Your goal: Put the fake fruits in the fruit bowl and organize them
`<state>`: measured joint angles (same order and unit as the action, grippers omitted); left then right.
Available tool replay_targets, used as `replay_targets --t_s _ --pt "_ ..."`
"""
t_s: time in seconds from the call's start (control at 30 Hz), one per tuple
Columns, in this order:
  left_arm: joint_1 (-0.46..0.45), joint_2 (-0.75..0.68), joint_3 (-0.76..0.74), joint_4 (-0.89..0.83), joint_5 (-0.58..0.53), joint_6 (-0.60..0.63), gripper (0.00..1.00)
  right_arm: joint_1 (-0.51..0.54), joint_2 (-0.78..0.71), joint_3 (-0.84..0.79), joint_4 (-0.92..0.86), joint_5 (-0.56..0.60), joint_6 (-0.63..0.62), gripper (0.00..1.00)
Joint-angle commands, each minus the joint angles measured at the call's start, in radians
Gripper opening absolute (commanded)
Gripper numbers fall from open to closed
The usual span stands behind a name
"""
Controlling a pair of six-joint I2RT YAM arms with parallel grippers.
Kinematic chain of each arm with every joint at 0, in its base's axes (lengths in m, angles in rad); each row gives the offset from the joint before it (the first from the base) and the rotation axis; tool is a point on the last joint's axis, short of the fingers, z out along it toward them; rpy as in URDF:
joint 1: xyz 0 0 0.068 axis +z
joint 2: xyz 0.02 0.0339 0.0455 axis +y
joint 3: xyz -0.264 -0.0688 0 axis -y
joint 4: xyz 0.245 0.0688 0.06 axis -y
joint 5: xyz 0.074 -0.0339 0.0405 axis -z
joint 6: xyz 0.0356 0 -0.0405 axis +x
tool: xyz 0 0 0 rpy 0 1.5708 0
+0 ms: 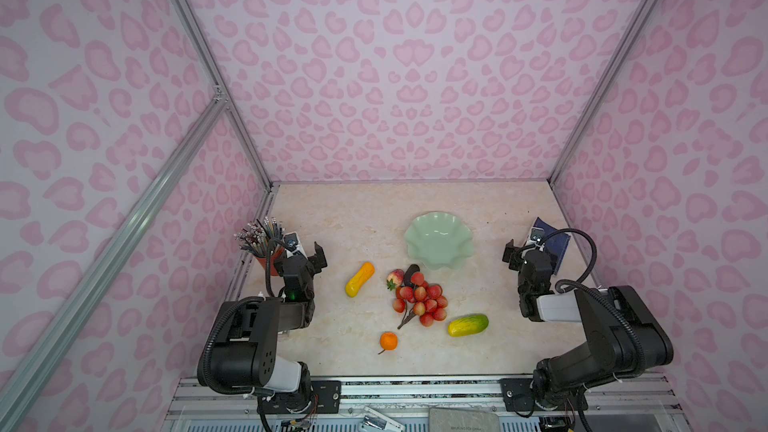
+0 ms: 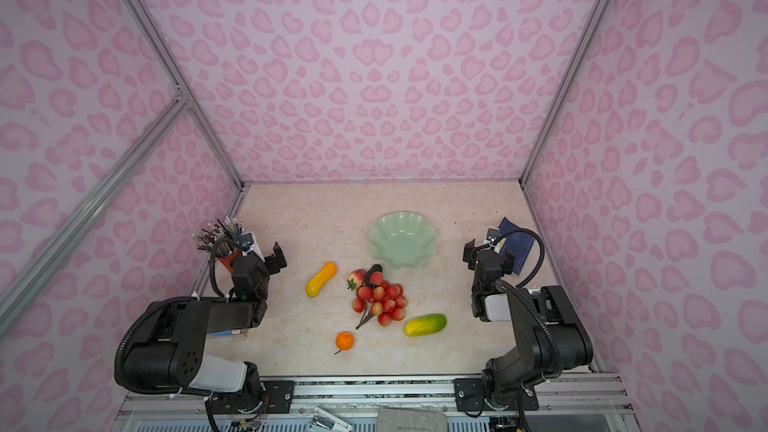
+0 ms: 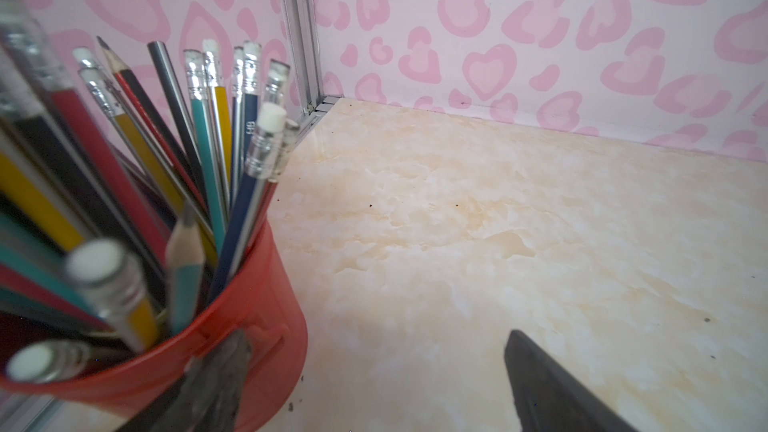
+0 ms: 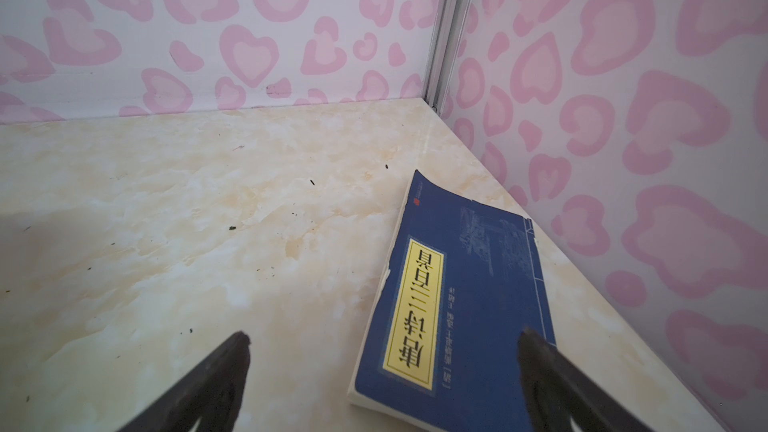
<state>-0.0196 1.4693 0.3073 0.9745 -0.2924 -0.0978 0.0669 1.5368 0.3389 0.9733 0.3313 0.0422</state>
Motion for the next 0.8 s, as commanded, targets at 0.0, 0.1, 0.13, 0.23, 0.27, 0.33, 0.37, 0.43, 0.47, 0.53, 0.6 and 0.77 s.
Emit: replay_targets --t_s 0.0,0.1,0.13,0.23,0.27,0.33,0.37,0.43,0.47,0.53,0.6,0.77 --pt "0.001 0.004 0.004 0.040 0.001 0.003 0.97 0.000 0.003 0.002 -0.001 0.000 0.007 1.00" --pt "0.001 0.002 0.004 0.041 0.002 0.004 0.97 0.000 0.004 0.003 -0.001 0.000 0.007 1.00" --pt "0.001 0.002 0.003 0.043 0.001 0.003 0.97 0.000 0.003 0.003 -0.001 0.000 0.007 1.00" --pt "0.001 0.000 -0.002 0.048 0.001 0.003 0.97 -0.001 0.004 0.003 -0.001 -0.003 0.007 1.00" --pt "0.001 -0.002 -0.004 0.050 0.000 0.003 0.97 0.000 0.002 0.000 0.000 -0.002 0.007 1.00" --pt "0.001 -0.003 -0.005 0.054 -0.002 0.003 0.98 0.001 0.000 -0.003 0.005 0.000 0.005 1.00" --pt "-0.001 -0.013 -0.001 0.042 -0.017 0.000 0.99 0.003 -0.004 -0.012 0.026 0.014 0.006 1.00" --pt "-0.003 -0.055 0.006 -0.007 -0.033 -0.003 1.00 0.017 -0.039 -0.031 0.062 0.061 -0.003 1.00" --pt "-0.016 -0.080 0.010 -0.032 -0.093 -0.008 1.00 0.024 -0.072 -0.019 0.004 0.102 0.003 1.00" --pt "-0.045 -0.151 0.017 -0.106 -0.197 -0.016 1.00 0.032 -0.133 0.043 -0.192 0.142 0.030 1.00" --pt "-0.070 -0.243 0.033 -0.215 -0.237 -0.031 1.00 0.036 -0.193 0.151 -0.459 0.171 0.106 1.00" --pt "-0.075 -0.460 0.126 -0.584 0.014 -0.227 0.98 0.002 -0.213 0.383 -0.896 0.023 0.385 1.00"
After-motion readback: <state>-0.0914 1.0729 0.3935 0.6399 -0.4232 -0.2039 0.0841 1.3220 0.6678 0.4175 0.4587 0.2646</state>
